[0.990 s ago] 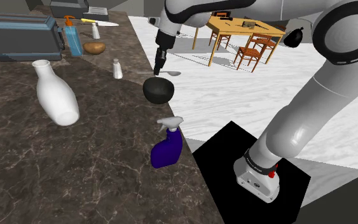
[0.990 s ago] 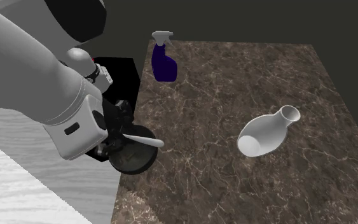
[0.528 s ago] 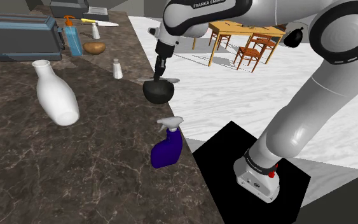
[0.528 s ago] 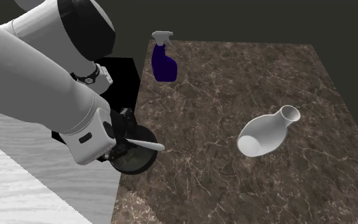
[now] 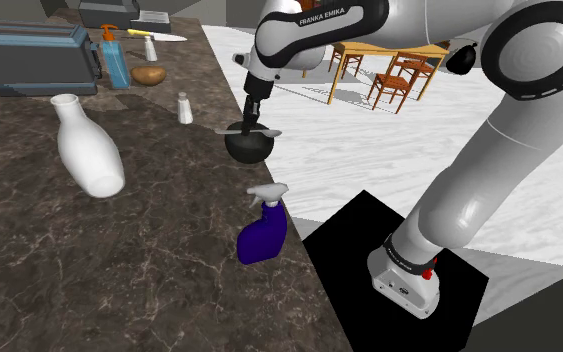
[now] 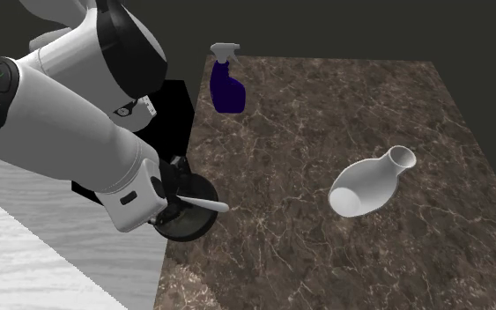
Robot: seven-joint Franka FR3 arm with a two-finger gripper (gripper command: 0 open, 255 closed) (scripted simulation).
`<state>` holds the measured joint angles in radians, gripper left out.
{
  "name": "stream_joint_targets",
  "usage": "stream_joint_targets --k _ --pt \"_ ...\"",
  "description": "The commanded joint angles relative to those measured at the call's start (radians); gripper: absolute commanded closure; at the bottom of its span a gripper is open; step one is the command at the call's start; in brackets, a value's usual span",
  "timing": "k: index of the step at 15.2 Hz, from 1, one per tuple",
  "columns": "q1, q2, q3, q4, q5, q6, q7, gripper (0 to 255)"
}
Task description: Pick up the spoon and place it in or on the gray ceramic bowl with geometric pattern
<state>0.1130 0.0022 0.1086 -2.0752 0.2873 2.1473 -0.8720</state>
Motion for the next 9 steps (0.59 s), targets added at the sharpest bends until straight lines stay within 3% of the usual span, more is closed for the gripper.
stream_joint_targets --k 1,3,4,9 --pt "0.0 0.0 0.0 -0.001 0.0 0.001 0.0 255" --pt "0.0 0.0 0.0 0.0 0.0 0.001 0.0 255" --pt "0.0 0.0 0.0 0.0 0.0 0.001 0.0 0" --pt "0.0 0.0 0.0 0.0 0.0 0.001 0.0 0"
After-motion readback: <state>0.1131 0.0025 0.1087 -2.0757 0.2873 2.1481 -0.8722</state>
